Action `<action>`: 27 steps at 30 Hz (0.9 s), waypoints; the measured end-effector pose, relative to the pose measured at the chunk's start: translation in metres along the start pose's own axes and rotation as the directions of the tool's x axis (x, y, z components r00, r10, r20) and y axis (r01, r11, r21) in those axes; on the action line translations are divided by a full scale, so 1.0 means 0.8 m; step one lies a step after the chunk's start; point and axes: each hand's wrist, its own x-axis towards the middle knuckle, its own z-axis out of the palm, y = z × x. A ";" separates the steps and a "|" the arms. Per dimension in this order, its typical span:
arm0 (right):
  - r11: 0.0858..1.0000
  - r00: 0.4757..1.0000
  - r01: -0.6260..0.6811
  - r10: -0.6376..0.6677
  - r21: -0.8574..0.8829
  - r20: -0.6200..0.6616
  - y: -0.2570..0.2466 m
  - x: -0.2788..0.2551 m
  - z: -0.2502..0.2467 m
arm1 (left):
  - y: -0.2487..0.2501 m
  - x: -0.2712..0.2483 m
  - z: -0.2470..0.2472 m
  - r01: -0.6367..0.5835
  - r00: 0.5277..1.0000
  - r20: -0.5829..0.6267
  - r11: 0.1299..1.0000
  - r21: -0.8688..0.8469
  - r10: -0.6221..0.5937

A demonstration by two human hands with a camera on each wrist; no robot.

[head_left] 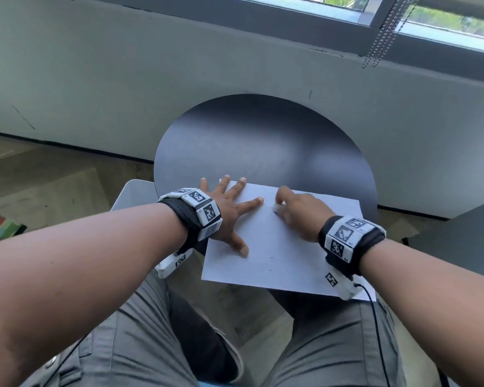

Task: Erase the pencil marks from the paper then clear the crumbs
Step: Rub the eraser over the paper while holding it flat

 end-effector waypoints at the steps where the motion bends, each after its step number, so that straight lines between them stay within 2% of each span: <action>1: 1.000 1.000 0.025 -0.025 0.008 -0.003 -0.005 -0.004 0.003 | 0.000 0.000 -0.001 0.001 1.000 0.004 1.000 0.005 -0.001; 4: 0.974 0.969 0.226 -0.227 0.016 0.100 -0.033 -0.030 0.019 | -0.001 0.002 -0.001 -0.002 1.000 0.009 1.000 0.009 0.002; 5: 0.969 0.961 0.248 -0.247 0.011 0.127 -0.033 -0.032 0.021 | -0.001 0.002 -0.001 -0.005 1.000 0.009 1.000 0.010 0.005; 6: 0.974 0.967 0.226 -0.225 0.002 0.118 -0.028 -0.027 0.019 | -0.002 0.003 -0.001 -0.006 1.000 0.010 1.000 0.010 0.006; 9: 1.000 1.000 0.008 -0.008 0.014 0.008 -0.002 -0.001 0.005 | -0.002 0.005 -0.002 0.007 1.000 0.011 1.000 0.007 -0.007; 10: 1.000 1.000 -0.015 0.016 0.027 -0.016 0.001 -0.001 0.005 | -0.002 0.005 -0.003 0.010 1.000 0.015 1.000 0.007 -0.010; 11: 1.000 1.000 0.019 -0.018 0.019 -0.018 -0.002 -0.007 0.007 | -0.003 0.006 -0.004 0.012 1.000 0.022 1.000 0.004 -0.013; 13: 0.983 0.981 0.184 -0.184 0.008 0.062 -0.016 -0.031 0.018 | -0.005 0.009 -0.005 0.017 0.999 0.031 1.000 -0.006 -0.017; 15: 0.938 0.923 0.347 -0.338 -0.020 0.186 -0.026 -0.057 0.028 | -0.007 0.012 -0.005 0.016 0.999 0.028 1.000 -0.003 -0.016; 16: 0.924 0.909 0.380 -0.364 -0.045 0.205 -0.023 -0.059 0.028 | -0.007 0.013 -0.006 0.014 1.000 0.025 1.000 0.002 -0.014; 17: 0.929 0.919 0.364 -0.346 -0.068 0.190 -0.019 -0.054 0.024 | -0.008 0.014 -0.007 0.012 1.000 0.023 1.000 0.002 -0.012; 20: 0.990 0.988 0.137 -0.135 -0.025 0.074 0.000 -0.028 0.008 | -0.014 0.013 -0.013 0.036 0.999 -0.001 0.999 -0.020 -0.036; 22: 0.998 0.998 0.057 -0.057 0.008 0.018 0.006 -0.017 0.006 | -0.017 0.011 -0.015 0.037 0.996 -0.077 0.999 -0.014 -0.038; 24: 1.000 1.000 0.017 -0.017 0.024 0.004 0.007 -0.009 0.010 | -0.016 0.007 -0.011 -0.016 0.986 -0.166 1.000 -0.009 0.014; 27: 0.998 0.999 -0.033 0.033 0.059 0.012 0.004 -0.001 0.012 | -0.005 -0.005 0.008 -0.061 0.986 -0.162 0.995 -0.076 0.048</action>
